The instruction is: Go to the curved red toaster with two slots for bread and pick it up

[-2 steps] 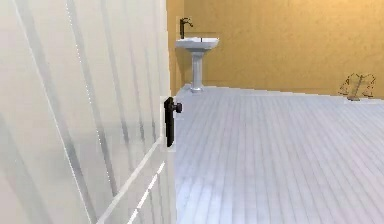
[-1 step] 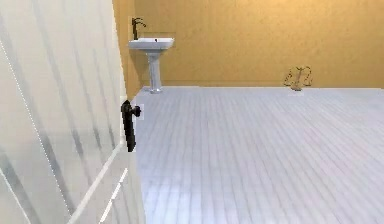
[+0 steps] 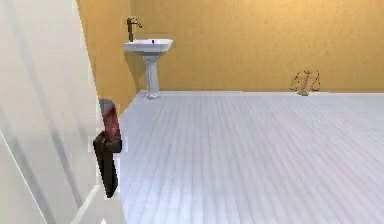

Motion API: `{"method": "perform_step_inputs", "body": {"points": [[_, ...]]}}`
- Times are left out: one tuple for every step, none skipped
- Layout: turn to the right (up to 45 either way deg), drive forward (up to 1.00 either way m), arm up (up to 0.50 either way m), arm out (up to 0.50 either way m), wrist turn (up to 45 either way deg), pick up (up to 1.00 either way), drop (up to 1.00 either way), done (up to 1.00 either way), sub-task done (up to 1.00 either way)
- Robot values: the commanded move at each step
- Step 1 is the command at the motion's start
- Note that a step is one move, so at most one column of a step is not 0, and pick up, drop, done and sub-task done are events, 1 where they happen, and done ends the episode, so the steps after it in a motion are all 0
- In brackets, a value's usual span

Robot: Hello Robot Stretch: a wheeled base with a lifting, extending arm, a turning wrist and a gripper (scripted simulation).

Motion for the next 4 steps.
{"method": "perform_step_inputs", "body": {"points": [[45.0, 0.00, 0.00, 0.00, 0.0, 0.00, 0.00, 0.00, 0.00], [12.0, 0.00, 0.00, 0.00, 0.0, 0.00, 0.00, 0.00, 0.00], [0.0, 0.40, 0.00, 0.00, 0.0, 0.00, 0.00, 0.00, 0.00], [-15.0, 0.00, 0.00, 0.00, 0.0, 0.00, 0.00, 0.00, 0.00]]}}
